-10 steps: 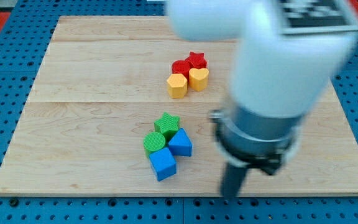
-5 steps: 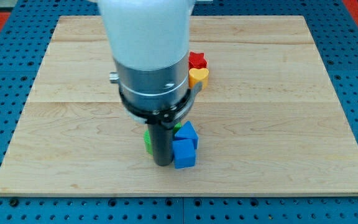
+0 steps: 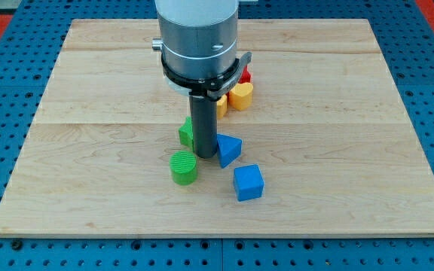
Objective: Move the green star to the bottom of the yellow hexagon
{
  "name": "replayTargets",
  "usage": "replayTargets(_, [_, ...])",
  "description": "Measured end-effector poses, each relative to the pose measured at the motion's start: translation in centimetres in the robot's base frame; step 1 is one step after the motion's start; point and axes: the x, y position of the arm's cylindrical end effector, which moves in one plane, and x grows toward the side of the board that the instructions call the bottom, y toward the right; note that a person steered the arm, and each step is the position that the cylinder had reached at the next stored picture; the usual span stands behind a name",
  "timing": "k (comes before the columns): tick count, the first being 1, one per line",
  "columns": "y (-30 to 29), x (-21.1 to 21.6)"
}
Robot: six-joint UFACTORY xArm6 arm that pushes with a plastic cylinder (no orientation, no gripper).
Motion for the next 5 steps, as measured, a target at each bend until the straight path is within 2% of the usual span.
replayTargets(2, [-6.9, -0.7])
replayTargets(4, [-1.6, -3.2])
replayTargets(5, [-2.0, -0.5])
